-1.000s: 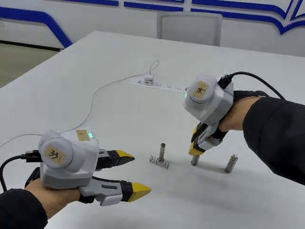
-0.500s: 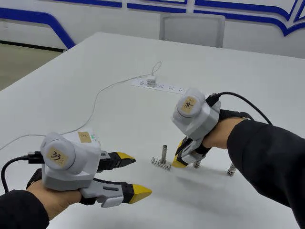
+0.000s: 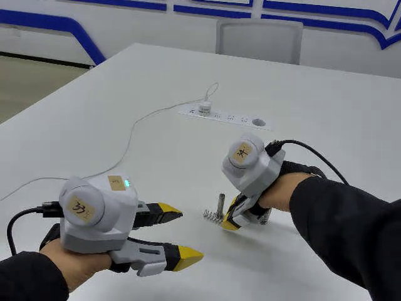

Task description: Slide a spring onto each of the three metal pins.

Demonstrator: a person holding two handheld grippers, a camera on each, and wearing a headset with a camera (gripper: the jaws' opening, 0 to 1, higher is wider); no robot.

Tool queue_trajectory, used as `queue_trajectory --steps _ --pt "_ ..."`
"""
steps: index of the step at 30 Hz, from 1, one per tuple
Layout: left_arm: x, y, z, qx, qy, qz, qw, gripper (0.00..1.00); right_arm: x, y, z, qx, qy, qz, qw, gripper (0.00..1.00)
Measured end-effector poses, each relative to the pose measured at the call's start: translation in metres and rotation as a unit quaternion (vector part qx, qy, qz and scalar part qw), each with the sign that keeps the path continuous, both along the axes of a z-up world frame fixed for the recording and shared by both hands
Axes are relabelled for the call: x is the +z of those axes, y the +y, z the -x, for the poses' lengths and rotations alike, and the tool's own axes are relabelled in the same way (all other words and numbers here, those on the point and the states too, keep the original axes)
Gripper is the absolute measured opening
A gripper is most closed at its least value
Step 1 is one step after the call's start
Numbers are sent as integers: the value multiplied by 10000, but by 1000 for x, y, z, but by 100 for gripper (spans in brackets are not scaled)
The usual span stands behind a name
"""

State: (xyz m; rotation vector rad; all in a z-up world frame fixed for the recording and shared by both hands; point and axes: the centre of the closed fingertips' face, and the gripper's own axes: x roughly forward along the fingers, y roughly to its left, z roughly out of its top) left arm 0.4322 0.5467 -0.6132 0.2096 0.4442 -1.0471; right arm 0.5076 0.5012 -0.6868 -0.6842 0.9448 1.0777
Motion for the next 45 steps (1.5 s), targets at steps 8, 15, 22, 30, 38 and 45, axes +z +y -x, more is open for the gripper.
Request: queue_trajectory --steps 8,15,22,30,38,45 --pt "-1 0 0 4 7 -9 10000 49 -4 0 0 -25 28 9 10000 12" --pt "-2 0 0 -1 -2 -43 10000 49 1 -1 11 208 45 78 9997 11" --pt "-5 -2 2 -120 -30 -162 9998 48 17 -3 33 608 107 144 9980 11" --pt "-7 -12 3 -311 -93 -285 9991 45 40 -7 60 1068 181 190 9939 11" --pt "-10 -29 10 -734 -209 -452 9961 36 51 -5 80 1405 235 215 9896 11" --pt "-12 -33 17 -984 -289 -591 9930 25 57 0 94 1632 278 265 9858 11"
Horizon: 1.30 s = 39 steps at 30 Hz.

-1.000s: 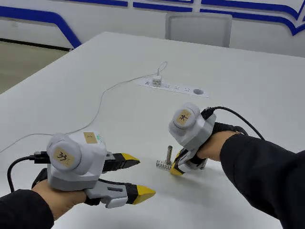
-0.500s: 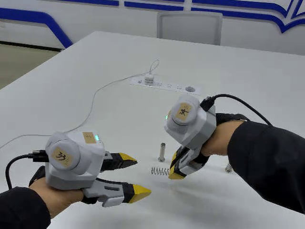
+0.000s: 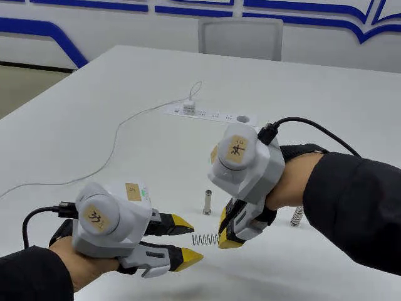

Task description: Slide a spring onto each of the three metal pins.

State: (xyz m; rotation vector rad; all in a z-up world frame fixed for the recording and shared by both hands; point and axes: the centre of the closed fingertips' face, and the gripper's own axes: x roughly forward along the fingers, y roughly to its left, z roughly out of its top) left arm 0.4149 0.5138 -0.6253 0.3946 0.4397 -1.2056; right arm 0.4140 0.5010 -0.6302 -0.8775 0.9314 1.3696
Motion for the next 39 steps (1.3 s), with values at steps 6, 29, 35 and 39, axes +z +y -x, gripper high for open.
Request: queue_trajectory --steps 6,29,35,39 --pt "1 -2 3 -123 -45 -9 9999 15 2 1 4 103 12 55 9999 11" --pt "0 -3 4 -159 6 49 9999 11 41 29 8 324 -291 -475 9979 11" --pt "-1 -2 4 -126 33 69 9999 11 40 30 7 337 -282 -476 9979 12" --pt "1 -1 2 -72 49 154 9998 10 40 29 8 309 -205 -533 9979 17"
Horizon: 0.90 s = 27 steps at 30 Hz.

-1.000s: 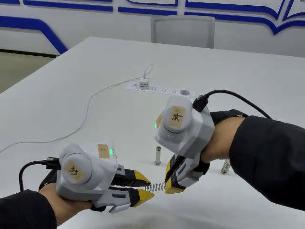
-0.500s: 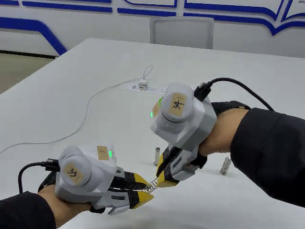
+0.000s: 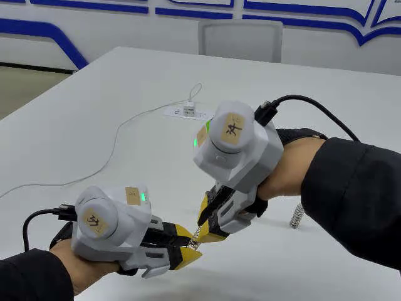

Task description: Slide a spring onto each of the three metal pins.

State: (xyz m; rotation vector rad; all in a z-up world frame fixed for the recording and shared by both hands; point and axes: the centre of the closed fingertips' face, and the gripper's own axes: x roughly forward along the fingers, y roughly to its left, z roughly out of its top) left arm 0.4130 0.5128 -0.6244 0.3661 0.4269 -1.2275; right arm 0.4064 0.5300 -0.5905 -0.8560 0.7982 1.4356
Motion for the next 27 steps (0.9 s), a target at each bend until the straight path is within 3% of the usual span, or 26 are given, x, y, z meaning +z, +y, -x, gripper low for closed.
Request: queue_trajectory --steps 9,22,27 --pt "7 -2 0 -12 -73 166 9998 10 -8 0 -1 -99 85 -43 9999 16" --pt "11 -3 -2 36 -175 230 9996 11 -6 4 -3 -113 58 -73 9999 12" --pt "11 2 -4 119 -148 200 9996 18 -4 2 -6 -110 32 5 9999 12"
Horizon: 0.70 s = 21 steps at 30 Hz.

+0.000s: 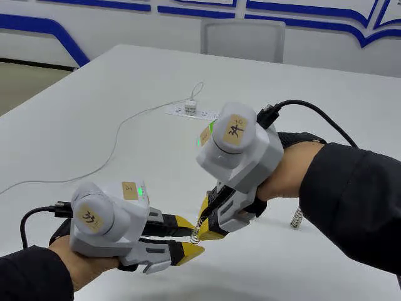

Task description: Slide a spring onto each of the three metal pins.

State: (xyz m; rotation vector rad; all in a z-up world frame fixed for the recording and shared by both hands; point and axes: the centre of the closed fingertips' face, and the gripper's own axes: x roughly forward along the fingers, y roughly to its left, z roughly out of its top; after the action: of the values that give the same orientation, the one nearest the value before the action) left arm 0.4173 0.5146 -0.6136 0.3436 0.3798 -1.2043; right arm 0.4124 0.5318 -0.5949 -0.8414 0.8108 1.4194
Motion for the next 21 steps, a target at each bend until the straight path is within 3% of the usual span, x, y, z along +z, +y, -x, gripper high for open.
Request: queue_trajectory --steps 9,21 --pt "3 13 -9 310 74 88 9995 29 4 -12 -10 -72 -78 134 9999 12" --pt "7 39 -12 659 200 159 9975 44 13 -28 -37 -272 -278 292 9988 12"
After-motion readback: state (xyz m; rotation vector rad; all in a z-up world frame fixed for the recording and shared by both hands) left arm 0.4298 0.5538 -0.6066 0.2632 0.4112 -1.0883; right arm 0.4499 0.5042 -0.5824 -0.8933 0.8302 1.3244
